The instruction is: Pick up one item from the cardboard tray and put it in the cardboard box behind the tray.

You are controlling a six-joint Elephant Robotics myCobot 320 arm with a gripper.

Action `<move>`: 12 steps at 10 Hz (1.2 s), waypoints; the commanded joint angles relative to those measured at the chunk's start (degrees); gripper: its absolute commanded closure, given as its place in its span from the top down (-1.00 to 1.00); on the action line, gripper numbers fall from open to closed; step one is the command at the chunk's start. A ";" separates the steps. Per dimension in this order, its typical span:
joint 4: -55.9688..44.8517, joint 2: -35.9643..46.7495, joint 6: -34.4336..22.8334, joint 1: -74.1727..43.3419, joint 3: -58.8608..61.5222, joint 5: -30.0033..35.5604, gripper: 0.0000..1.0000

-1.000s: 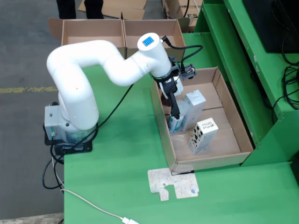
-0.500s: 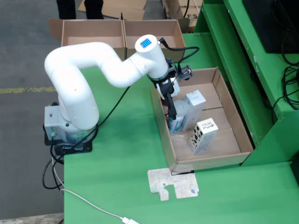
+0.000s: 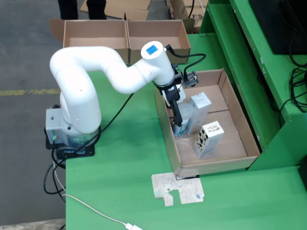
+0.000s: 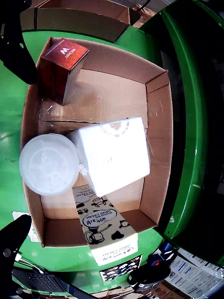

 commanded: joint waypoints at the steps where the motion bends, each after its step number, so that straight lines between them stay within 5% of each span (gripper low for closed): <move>1: 2.58 -3.61 -0.73 -0.26 3.40 0.51 1.00; 12: 3.61 -4.89 -1.76 -0.43 3.97 0.34 1.00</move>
